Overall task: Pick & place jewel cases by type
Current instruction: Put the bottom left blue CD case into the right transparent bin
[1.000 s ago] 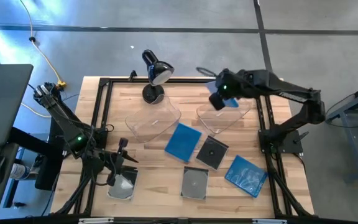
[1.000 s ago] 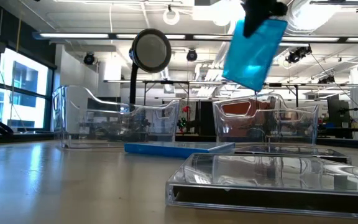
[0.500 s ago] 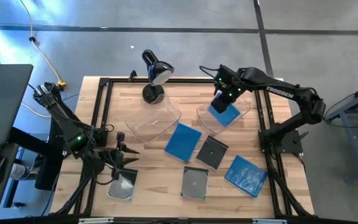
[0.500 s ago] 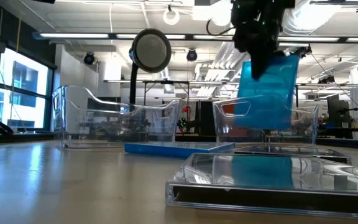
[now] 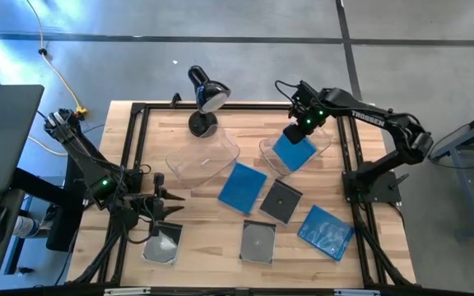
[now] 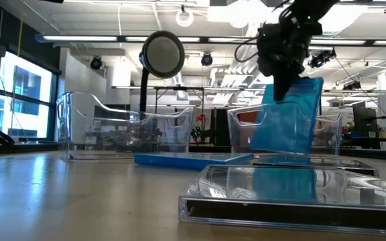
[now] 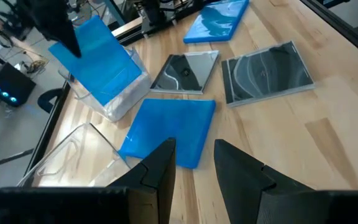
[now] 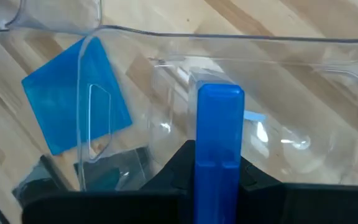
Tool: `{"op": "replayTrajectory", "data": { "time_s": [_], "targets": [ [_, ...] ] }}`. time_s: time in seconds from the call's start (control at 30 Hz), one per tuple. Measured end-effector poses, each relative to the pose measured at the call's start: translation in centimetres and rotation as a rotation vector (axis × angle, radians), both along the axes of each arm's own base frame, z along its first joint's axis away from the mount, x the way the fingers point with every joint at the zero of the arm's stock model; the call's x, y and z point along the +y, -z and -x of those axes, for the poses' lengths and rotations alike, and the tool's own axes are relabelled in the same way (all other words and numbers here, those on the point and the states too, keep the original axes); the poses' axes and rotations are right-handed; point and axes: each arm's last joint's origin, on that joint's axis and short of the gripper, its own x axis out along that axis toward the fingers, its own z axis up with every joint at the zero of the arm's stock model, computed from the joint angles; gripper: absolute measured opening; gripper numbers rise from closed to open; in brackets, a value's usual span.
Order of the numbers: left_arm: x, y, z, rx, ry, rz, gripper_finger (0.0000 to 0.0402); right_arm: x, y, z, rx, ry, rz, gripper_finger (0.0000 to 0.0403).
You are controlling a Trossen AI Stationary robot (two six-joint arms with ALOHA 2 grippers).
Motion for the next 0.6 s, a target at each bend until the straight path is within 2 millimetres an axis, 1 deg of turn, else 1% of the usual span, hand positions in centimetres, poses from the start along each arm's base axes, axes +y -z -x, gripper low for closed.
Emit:
{"op": "replayTrajectory", "data": {
  "time_s": [0.13, 0.37, 0.47, 0.6],
  "targets": [
    [0.0, 0.0, 0.0, 0.0, 0.001, -0.003, 0.0108, -0.5, 1.2, 0.6, 0.001, 0.021, -0.012, 0.0024],
    [0.0, 0.0, 0.0, -0.005, -0.009, -0.009, 0.0108, -1.6, 2.5, 1.6, -0.026, 0.067, 0.007, 0.0038],
    [0.0, 0.0, 0.0, -0.006, -0.009, -0.009, 0.0108, -1.7, 2.7, 1.7, -0.022, 0.045, 0.028, 0.0057],
    [0.0, 0.0, 0.0, -0.007, -0.011, -0.01, 0.0108, -1.7, 2.9, 1.7, -0.014, 0.006, 0.053, 0.0097]
  ]
}}
